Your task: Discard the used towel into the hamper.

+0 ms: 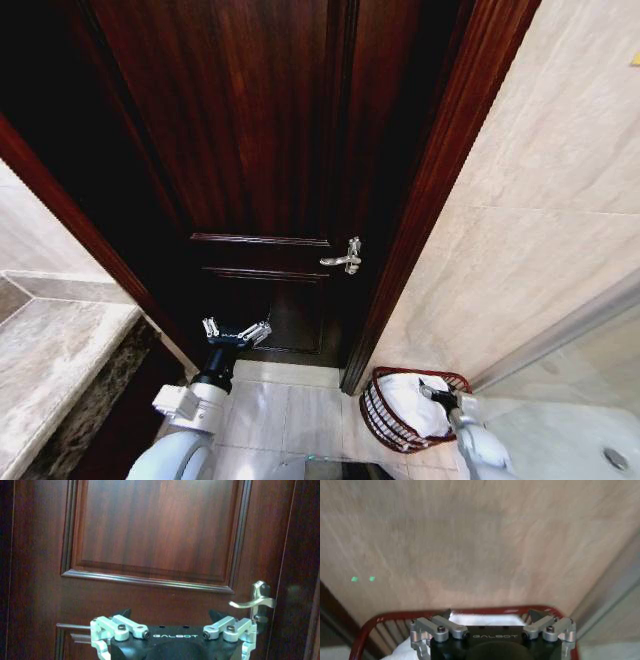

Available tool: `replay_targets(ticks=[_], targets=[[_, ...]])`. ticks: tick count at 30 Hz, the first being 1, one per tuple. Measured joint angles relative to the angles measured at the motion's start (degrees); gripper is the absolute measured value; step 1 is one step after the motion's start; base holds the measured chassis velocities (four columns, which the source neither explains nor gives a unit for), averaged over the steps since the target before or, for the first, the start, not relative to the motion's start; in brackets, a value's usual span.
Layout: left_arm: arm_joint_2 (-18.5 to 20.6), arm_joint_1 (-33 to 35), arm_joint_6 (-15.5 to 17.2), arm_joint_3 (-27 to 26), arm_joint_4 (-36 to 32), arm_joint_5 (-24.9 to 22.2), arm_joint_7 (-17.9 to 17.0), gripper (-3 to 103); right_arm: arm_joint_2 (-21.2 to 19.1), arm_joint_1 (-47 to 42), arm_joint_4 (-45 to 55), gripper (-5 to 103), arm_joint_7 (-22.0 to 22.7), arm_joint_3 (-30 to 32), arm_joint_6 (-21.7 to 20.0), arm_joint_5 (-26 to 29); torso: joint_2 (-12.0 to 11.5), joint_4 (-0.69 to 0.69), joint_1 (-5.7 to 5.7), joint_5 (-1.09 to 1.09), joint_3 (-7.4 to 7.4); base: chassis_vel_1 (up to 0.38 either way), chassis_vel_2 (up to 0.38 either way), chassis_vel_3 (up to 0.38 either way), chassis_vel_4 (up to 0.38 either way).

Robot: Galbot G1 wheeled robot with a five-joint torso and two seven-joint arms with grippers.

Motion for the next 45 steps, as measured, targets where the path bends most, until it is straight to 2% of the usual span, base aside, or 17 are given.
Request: replay_targets(ticks=[1, 3, 6, 11, 15, 25, 32, 40, 41, 45], targets=[[0.0, 0.0, 0.0, 0.0, 0.0, 0.0, 0.0, 100, 1.2, -1.9, 2.0, 100, 0.5, 1.4, 2.1, -0.4, 0.0, -0.01, 0.0, -0.01, 0.0, 0.0, 0.0, 0.0, 0.0], [0.0, 0.0, 0.0, 0.0, 0.0, 0.0, 0.0, 100, 1.6, -2.4, 2.5, 100, 0.6, 1.7, 2.7, -0.5, 0.0, -0.01, 0.0, -0.01, 0.0, 0.0, 0.0, 0.0, 0.0], [0.0, 0.0, 0.0, 0.0, 0.0, 0.0, 0.0, 100, 4.3, -6.1, 7.7, 100, 1.9, 3.7, 7.3, -0.5, 0.0, -0.01, 0.0, -0.02, 0.0, 0.0, 0.0, 0.0, 0.0], [0.0, 0.0, 0.0, 0.0, 0.0, 0.0, 0.0, 100, 5.9, -8.9, 12.4, 100, 2.0, 4.3, 8.7, -0.2, 0.0, 0.01, 0.0, -0.01, 0.0, 0.0, 0.0, 0.0, 0.0], [0.0, 0.0, 0.0, 0.0, 0.0, 0.0, 0.0, 100, 8.4, -14.2, 20.5, 100, 2.0, 4.6, 10.1, 1.7, 0.0, 0.0, 0.0, -0.01, 0.0, 0.0, 0.0, 0.0, 0.0], [0.0, 0.0, 0.0, 0.0, 0.0, 0.0, 0.0, 100, 10.8, -20.7, 33.6, 100, 2.6, 4.2, 11.5, 2.4, 0.0, 0.0, 0.0, -0.02, 0.01, 0.0, 0.0, 0.0, 0.0], [0.0, 0.0, 0.0, 0.0, 0.0, 0.0, 0.0, 100, 12.6, -24.6, 43.3, 100, 5.4, 3.6, 13.8, 3.3, 0.0, 0.0, 0.0, 0.0, 0.0, 0.0, 0.0, 0.0, 0.0], [0.0, 0.0, 0.0, 0.0, 0.0, 0.0, 0.0, 100, 12.6, -26.2, 52.1, 100, 6.2, 2.9, 13.6, 4.4, 0.0, 0.0, 0.0, -0.01, 0.01, 0.0, 0.0, 0.0, 0.0], [0.0, 0.0, 0.0, 0.0, 0.0, 0.0, 0.0, 100, 12.6, -26.4, 57.3, 100, 6.6, 1.5, 12.4, 4.5, 0.0, 0.0, 0.0, -0.01, 0.01, 0.0, 0.0, 0.0, 0.0], [0.0, 0.0, 0.0, 0.0, 0.0, 0.0, 0.0, 100, 12.2, -26.6, 60.7, 100, 6.7, -1.2, 11.7, 3.3, 0.0, 0.0, 0.0, -0.01, 0.01, 0.0, 0.0, 0.0, 0.0]])
